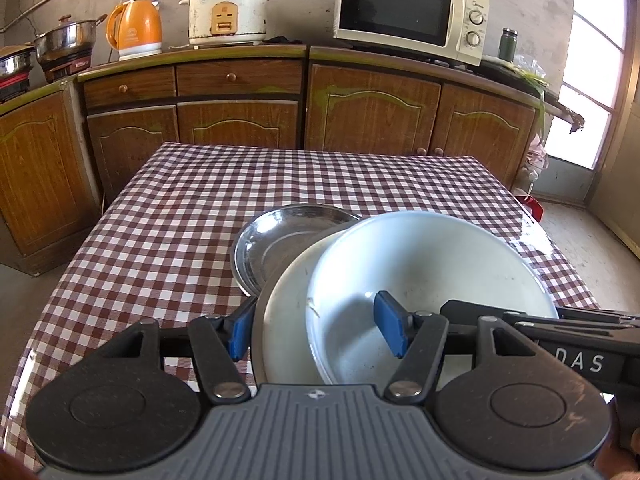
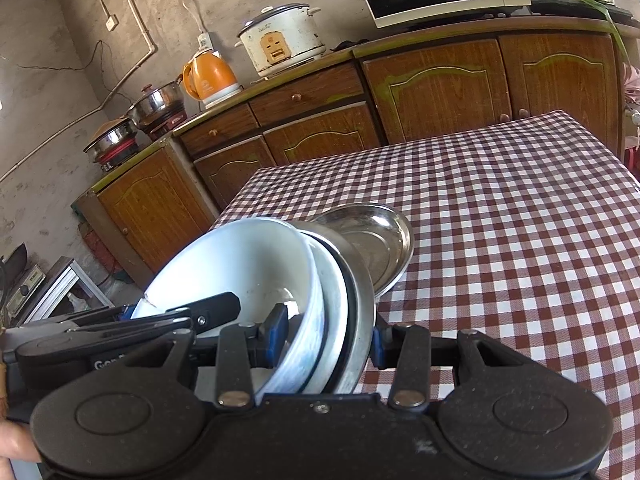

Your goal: Organize plates and bowls

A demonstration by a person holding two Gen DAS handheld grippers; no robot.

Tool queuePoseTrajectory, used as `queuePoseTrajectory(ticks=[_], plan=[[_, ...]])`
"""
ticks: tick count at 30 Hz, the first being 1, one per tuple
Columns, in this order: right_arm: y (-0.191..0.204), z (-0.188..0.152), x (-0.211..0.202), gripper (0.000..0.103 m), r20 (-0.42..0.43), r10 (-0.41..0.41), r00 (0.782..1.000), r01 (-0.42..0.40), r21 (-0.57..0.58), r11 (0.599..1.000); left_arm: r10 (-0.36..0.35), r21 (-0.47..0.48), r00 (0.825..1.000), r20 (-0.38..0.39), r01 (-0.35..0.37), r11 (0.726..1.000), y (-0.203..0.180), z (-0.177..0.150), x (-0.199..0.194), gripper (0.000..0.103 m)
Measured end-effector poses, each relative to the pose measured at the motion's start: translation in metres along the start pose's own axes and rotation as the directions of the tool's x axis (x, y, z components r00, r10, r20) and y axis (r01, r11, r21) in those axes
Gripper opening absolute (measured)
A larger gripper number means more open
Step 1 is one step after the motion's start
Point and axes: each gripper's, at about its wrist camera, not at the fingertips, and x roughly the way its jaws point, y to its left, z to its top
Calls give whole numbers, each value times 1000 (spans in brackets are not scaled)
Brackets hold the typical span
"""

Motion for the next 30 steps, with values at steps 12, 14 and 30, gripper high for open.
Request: queuePoseTrajectory(ticks=[12, 14, 30], plan=[[9, 7, 13, 50, -3, 17, 1000, -17, -23, 1000, 13, -18, 1000, 6, -12, 1000, 9, 4, -1, 64], [10, 8, 14, 50, -3, 18, 1000, -18, -25, 1000, 13, -20, 1000, 7, -13, 1000, 9, 4, 0, 64], [13, 11, 22, 50, -6, 26, 1000, -26, -35, 999, 19, -28, 1000, 8, -19, 999, 16, 6, 1, 64]])
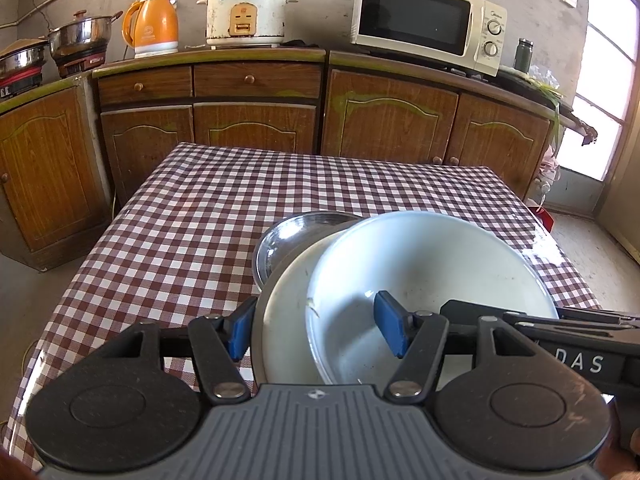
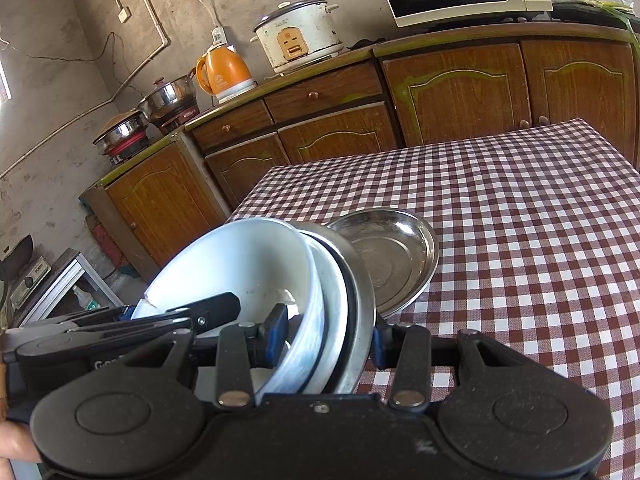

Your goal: Organize plates and bowls

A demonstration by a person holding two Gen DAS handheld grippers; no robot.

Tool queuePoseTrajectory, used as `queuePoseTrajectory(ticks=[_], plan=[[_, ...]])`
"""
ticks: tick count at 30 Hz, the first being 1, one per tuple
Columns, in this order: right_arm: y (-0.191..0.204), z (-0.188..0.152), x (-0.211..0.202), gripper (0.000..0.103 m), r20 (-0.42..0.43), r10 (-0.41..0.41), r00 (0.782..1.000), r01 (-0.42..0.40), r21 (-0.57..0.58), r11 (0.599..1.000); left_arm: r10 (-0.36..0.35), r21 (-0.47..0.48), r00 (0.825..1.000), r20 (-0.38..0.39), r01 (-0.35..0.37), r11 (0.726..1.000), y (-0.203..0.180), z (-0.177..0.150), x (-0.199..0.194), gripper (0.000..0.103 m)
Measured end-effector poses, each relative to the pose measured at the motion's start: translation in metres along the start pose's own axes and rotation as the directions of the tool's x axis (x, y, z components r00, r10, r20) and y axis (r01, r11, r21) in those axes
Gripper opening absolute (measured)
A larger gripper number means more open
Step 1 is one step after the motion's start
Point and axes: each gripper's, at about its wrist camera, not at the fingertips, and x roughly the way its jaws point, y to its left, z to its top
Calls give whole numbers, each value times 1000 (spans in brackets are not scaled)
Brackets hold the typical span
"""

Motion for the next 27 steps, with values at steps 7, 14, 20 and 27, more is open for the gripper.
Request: queuePoseTrajectory(ticks=[7, 14, 20, 27], plan=[[1, 0, 2, 50, -2, 1, 1000, -1, -3, 1000, 2, -6, 1000, -2, -2, 1000, 2, 1, 1, 64], [4, 0, 5, 50, -4, 4, 1000, -4, -5, 1000, 5, -9, 1000, -3, -5, 1000, 5, 2, 3, 64], [4, 2, 8, 50, -6, 9, 1000, -9, -7, 1000, 8, -13, 1000, -3, -8, 1000, 7, 3, 4, 64], [4, 3, 10, 50, -8, 10, 1000, -10, -8, 1000, 8, -15, 1000, -5, -8, 1000, 9, 4, 5, 64]])
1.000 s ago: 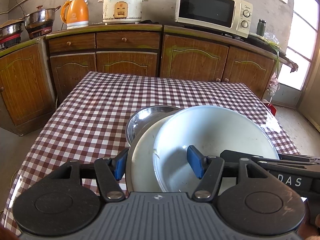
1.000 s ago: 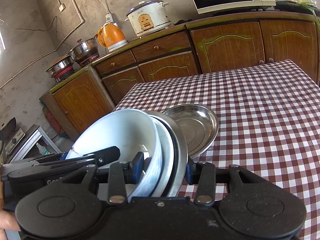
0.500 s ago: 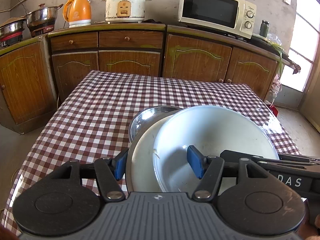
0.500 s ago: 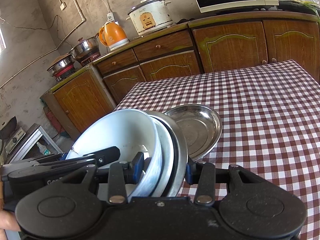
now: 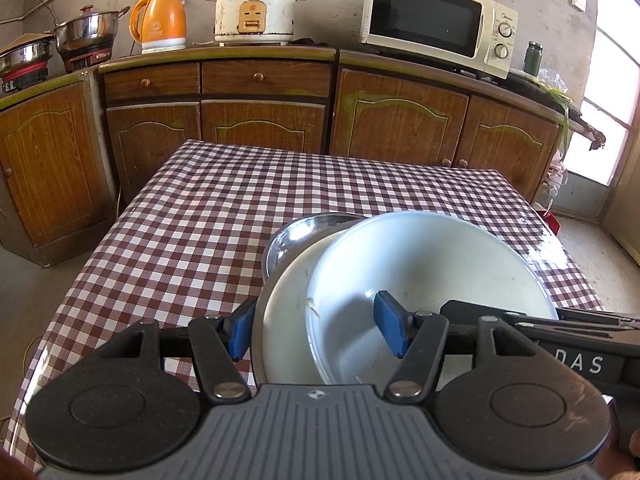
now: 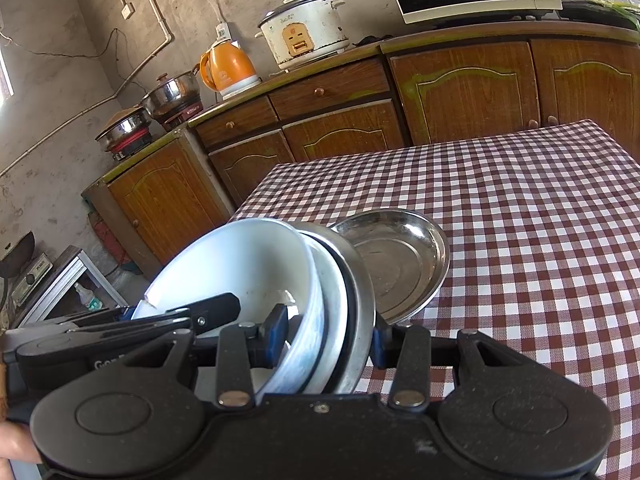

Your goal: Organize plates and bowls

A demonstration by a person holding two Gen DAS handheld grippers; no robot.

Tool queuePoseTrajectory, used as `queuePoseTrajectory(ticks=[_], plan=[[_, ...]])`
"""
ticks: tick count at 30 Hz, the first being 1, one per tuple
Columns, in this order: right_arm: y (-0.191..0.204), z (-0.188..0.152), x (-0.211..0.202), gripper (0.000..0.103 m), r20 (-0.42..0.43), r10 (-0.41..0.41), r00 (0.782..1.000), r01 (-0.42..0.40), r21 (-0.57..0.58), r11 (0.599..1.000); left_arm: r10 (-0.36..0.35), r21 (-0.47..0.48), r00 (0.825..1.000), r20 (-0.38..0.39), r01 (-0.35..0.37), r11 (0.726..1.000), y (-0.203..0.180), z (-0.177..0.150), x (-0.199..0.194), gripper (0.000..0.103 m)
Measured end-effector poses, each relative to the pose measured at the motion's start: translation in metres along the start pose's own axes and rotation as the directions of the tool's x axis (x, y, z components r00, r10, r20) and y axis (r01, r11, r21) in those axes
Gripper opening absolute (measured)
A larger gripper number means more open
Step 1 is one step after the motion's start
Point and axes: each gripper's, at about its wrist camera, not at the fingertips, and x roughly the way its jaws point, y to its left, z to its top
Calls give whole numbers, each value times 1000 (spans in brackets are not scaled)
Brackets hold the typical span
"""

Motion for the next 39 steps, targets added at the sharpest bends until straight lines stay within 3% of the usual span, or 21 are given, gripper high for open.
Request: queuePoseTrajectory(ticks=[39], plan=[[4, 8, 7, 50, 6, 1, 1000, -1, -1, 1000, 3, 5, 1000, 10, -3, 1000, 6, 10, 5, 64]])
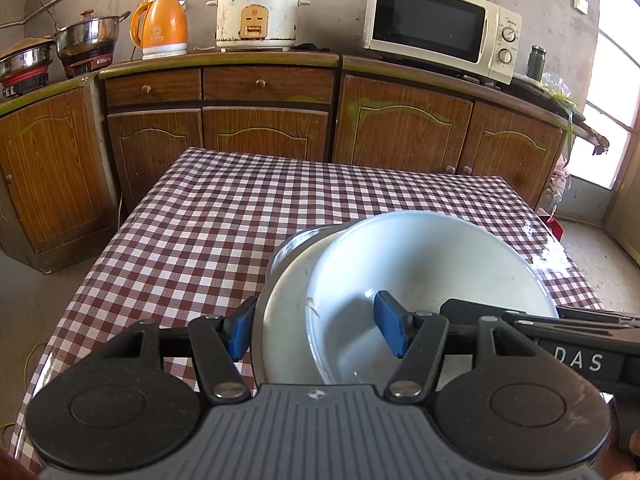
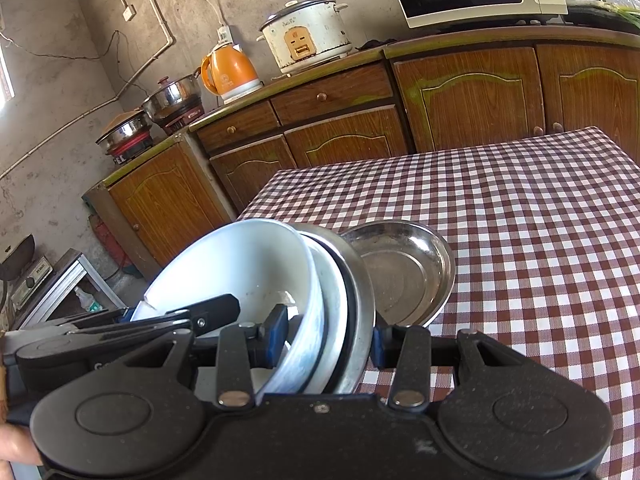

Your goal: Organize plates and bowls

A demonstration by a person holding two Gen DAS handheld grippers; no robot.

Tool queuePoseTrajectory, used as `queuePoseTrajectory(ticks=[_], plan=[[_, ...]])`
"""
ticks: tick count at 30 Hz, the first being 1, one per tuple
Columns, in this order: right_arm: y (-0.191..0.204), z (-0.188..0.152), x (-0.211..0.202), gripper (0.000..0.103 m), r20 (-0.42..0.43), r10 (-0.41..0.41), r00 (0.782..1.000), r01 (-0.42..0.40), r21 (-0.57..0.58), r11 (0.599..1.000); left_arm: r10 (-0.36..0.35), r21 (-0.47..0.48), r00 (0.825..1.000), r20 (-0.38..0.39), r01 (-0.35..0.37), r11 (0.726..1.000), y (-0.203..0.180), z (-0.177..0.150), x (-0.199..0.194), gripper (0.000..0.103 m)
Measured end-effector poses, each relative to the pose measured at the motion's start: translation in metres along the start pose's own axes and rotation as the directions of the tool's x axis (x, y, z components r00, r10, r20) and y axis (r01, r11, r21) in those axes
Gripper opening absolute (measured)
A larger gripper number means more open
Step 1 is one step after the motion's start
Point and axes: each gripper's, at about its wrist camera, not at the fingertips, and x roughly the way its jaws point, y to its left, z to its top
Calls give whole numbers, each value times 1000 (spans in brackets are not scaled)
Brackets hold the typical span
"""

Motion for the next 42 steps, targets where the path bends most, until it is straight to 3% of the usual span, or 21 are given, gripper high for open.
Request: queuePoseTrajectory(ticks=[27, 42], plan=[[0, 21, 8, 50, 3, -2, 1000, 2, 6, 1000, 2, 5, 1000, 8, -2, 1000, -1, 5, 6, 64], [-4, 17, 17, 50, -3, 0, 1000, 0, 11, 1000, 9, 2, 1000, -3, -9, 1000, 1, 4, 15, 64]])
